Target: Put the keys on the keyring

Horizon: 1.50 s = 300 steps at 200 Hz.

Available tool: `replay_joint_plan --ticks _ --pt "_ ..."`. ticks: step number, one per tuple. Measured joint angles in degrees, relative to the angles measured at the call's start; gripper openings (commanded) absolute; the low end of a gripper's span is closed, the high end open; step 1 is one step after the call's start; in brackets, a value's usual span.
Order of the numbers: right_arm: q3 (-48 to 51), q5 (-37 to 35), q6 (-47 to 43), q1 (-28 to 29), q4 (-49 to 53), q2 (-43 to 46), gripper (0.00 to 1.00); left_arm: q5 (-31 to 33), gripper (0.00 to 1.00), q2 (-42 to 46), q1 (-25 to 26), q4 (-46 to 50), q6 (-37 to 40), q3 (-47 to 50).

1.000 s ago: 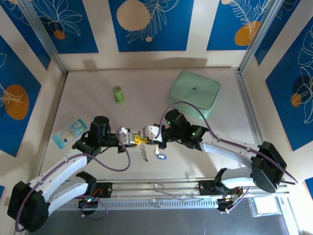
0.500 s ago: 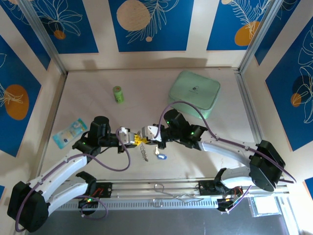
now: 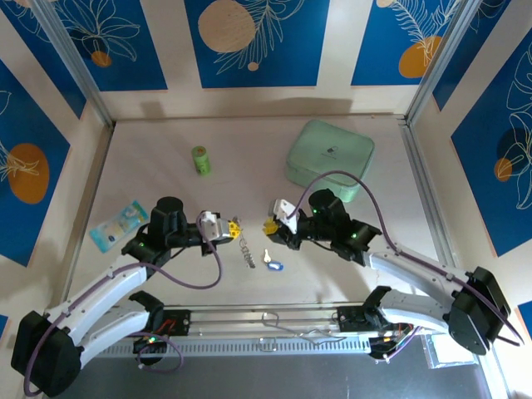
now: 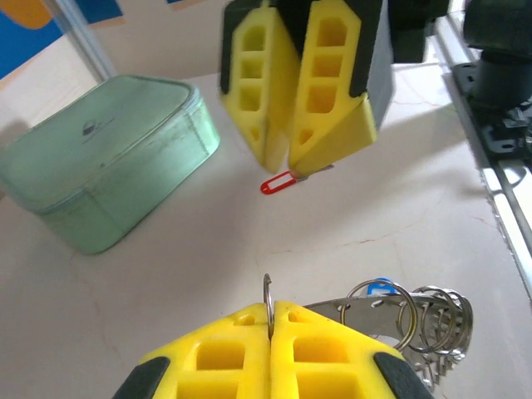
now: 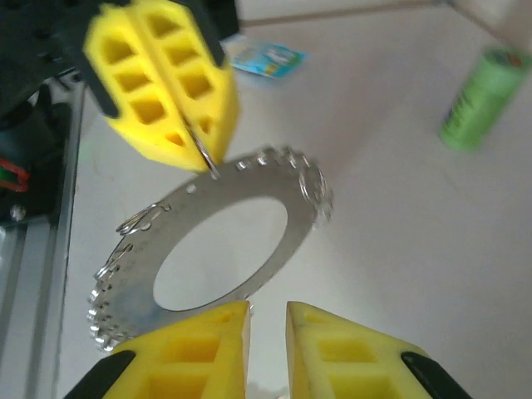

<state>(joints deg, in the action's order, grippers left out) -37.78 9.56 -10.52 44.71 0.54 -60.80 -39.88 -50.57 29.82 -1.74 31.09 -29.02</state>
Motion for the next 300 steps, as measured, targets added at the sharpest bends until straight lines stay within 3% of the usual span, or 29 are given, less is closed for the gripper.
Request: replay_joint_plan --ticks 42,90,115,149,193,300 --pt "-0.96 -8.59 21.18 -0.92 11.76 -1.90 0.14 4.24 0.00 -0.63 0.17 0.96 -5.33 -0.68" --pt "-5.66 -8.31 34.71 -1.95 23.78 -10.27 0.23 11.30 0.00 -1.99 0.26 0.87 -9.68 -2.99" --pt "-7.48 -8.31 37.83 -2.45 28.74 -13.79 0.24 12.26 0.00 -2.01 0.28 0.74 -9.70 -2.84" --pt "-11.93 -7.19 40.24 -0.02 31.69 -20.52 0.35 12.98 0.00 -2.05 0.31 0.42 -9.66 -2.75" --pt "-14.29 -5.25 42.38 3.50 31.06 -28.39 0.37 13.40 0.00 -2.05 0.33 0.44 -8.87 -1.66" --pt "-18.12 -5.16 45.11 6.36 29.05 -37.97 0.24 14.67 0.00 -0.52 0.33 0.90 -6.60 -1.55"
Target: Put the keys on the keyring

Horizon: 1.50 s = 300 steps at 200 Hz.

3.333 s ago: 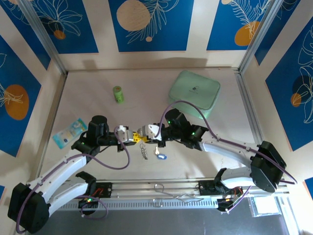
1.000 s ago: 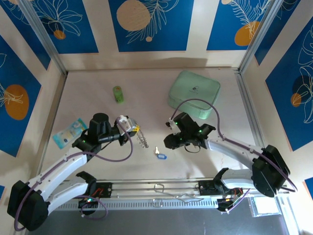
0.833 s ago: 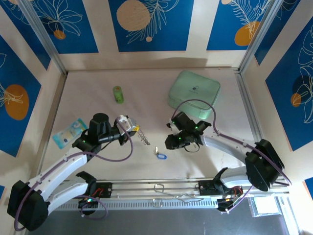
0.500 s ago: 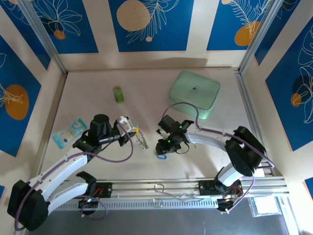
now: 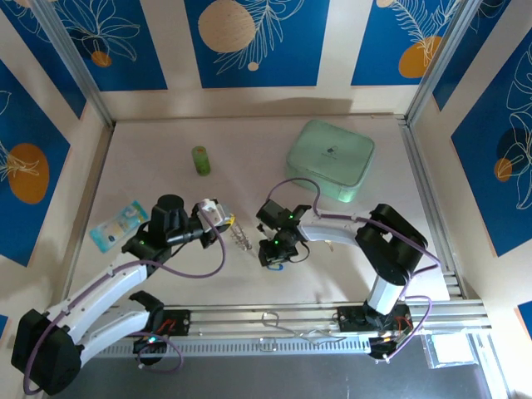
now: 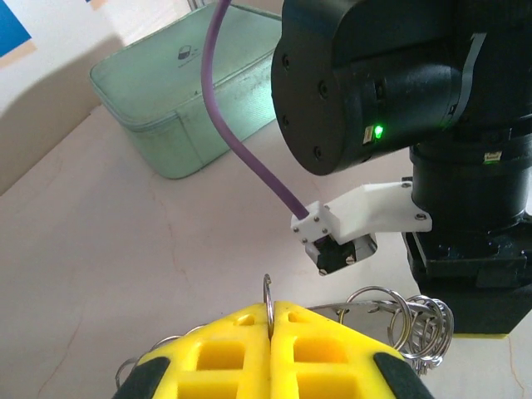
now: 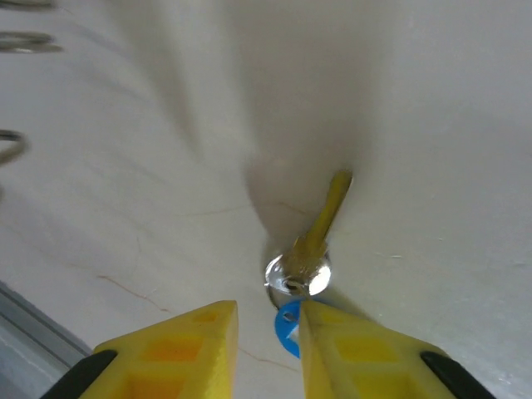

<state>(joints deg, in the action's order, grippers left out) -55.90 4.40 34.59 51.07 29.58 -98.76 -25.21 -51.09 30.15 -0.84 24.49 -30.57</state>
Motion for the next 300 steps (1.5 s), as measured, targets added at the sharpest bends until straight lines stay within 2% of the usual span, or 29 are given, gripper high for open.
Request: replay_joint_plan --ticks 27,53,110,116,135,145,210,226,272,300 --pt "-0.02 -0.68 0.50 0.15 0.04 -0.04 0.15 0.02 0.00 0.11 0.00 0.07 0.02 0.00" --pt "-0.02 -1.44 0.94 0.26 0.15 -0.04 0.00 0.04 0.00 0.42 0.00 0.24 0.02 0.00" --pt "-0.02 -5.16 -0.09 0.00 3.85 2.36 0.00 0.09 0.00 0.90 0.00 0.44 0.04 0.00" --pt "-0.02 -5.53 -0.28 -0.11 4.37 2.89 0.03 0.13 0.00 0.90 0.00 0.44 0.04 0.00" --pt "-0.02 -6.01 -0.66 -0.11 5.05 3.96 0.25 0.26 0.00 0.90 0.00 0.44 0.04 0.00" --pt "-0.02 -6.23 -0.79 -0.02 5.40 3.93 0.30 0.28 0.00 0.90 0.00 0.44 0.04 0.00" --pt "-1.20 -6.56 -1.09 0.76 5.62 0.59 0.30 0.26 0.00 0.92 0.00 0.46 0.04 0.00" --pt "-1.88 -6.58 -1.07 1.05 5.62 -0.02 0.26 0.26 0.00 0.92 0.00 0.46 0.04 0.00" --pt "-2.29 -7.28 -1.38 1.42 5.90 -0.57 0.00 0.28 0.00 1.25 0.00 0.59 0.09 0.00" --pt "-1.92 -8.79 -1.97 0.48 7.02 0.35 0.00 0.26 0.00 1.25 0.00 0.96 0.48 0.00"
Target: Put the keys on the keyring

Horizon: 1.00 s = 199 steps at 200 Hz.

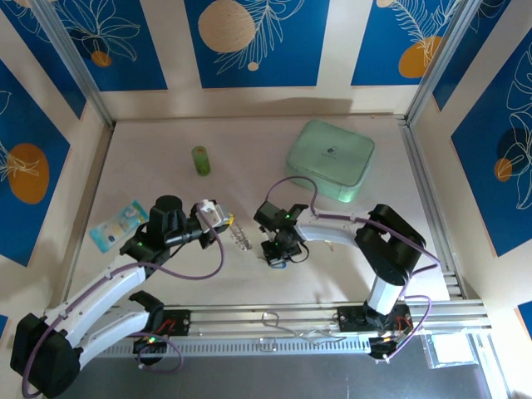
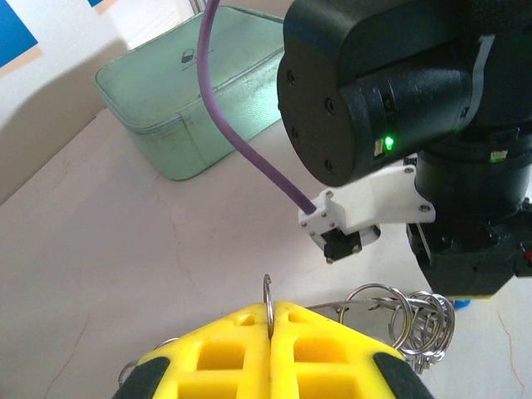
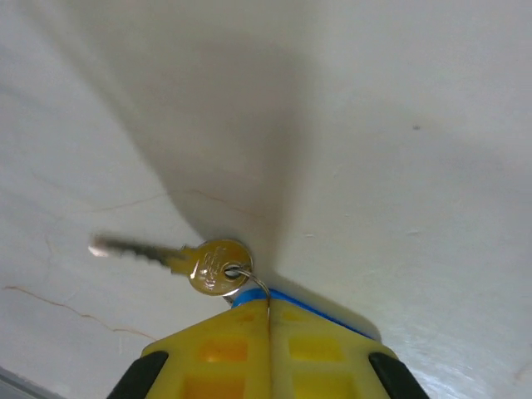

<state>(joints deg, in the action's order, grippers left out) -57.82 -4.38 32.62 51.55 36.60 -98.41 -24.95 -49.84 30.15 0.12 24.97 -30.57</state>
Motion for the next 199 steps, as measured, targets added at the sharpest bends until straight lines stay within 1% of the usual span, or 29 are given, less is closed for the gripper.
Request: replay_joint_plan --ticks 40,43,52,60,80,88,121,163,199 --pt "1.14 -1.86 -1.57 -2.91 2.62 4.33 0.00 0.00 0.00 0.09 0.00 0.35 0.44 0.00" --pt "1.14 -1.90 -1.64 -2.99 2.67 4.61 0.02 0.00 0.00 0.09 0.00 0.35 0.44 0.00" --pt "1.14 -1.86 -1.97 -3.06 2.73 5.01 0.13 0.00 0.00 0.09 0.00 0.35 0.48 0.00" --pt "1.14 -1.81 -2.29 -3.04 2.67 5.07 0.21 0.00 0.00 0.09 0.00 0.35 0.52 0.00" --pt "1.11 -1.46 -2.99 -2.99 2.60 5.03 0.30 0.00 0.00 0.09 0.00 0.35 0.61 0.00" --pt "1.05 -1.36 -3.32 -2.91 2.45 4.85 0.31 0.00 0.00 0.09 0.00 0.35 0.61 0.00" --pt "0.46 -0.50 -3.82 -1.95 1.92 3.63 0.32 -0.02 0.00 0.09 0.00 0.37 0.61 0.00" --pt "-1.22 0.57 -4.79 -1.14 0.96 1.46 0.30 -0.02 0.00 0.09 0.00 0.39 0.61 0.00" --pt "-2.19 0.74 -5.68 -0.87 0.52 0.07 0.24 -0.04 0.00 0.09 0.00 0.44 0.61 0.00"
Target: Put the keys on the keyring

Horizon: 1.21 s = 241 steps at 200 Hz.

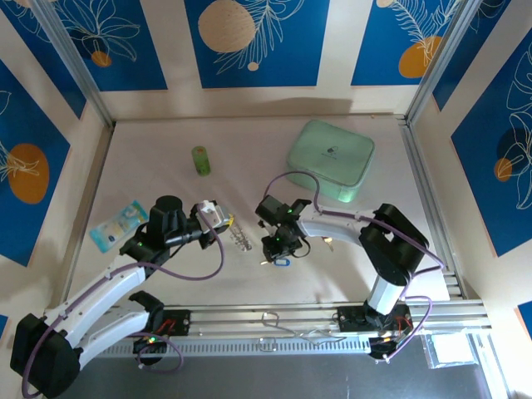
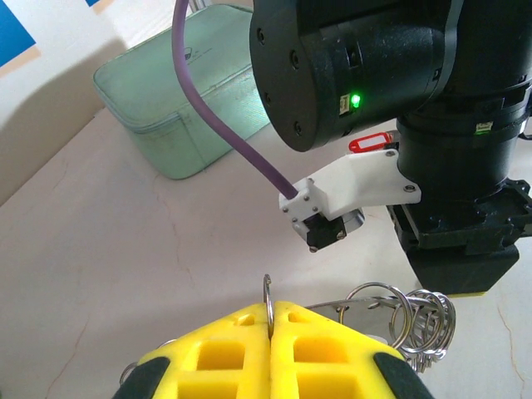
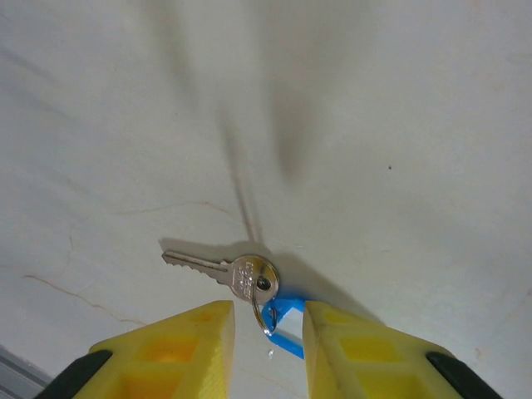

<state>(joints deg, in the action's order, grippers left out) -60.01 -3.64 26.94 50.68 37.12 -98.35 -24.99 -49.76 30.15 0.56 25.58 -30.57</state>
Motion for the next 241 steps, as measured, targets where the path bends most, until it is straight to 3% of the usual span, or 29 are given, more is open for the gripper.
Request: replay_joint_plan --ticks 69,114,174,241 --pt "-0.66 0.00 -0.61 0.35 0.04 -1.77 0.16 0.00 0.00 0.00 0.00 0.37 0.00 0.00" --pt "-0.81 -0.04 -1.05 0.35 0.26 -1.77 0.00 0.00 0.00 0.00 0.00 0.39 0.00 0.00" --pt "-0.85 -0.79 -1.07 0.33 0.90 -1.11 0.00 0.00 0.00 0.00 0.00 0.50 0.02 0.00" --pt "7.37 -0.57 -3.65 -2.49 -4.50 16.55 0.00 -0.02 0.00 0.00 0.00 0.52 0.09 0.00"
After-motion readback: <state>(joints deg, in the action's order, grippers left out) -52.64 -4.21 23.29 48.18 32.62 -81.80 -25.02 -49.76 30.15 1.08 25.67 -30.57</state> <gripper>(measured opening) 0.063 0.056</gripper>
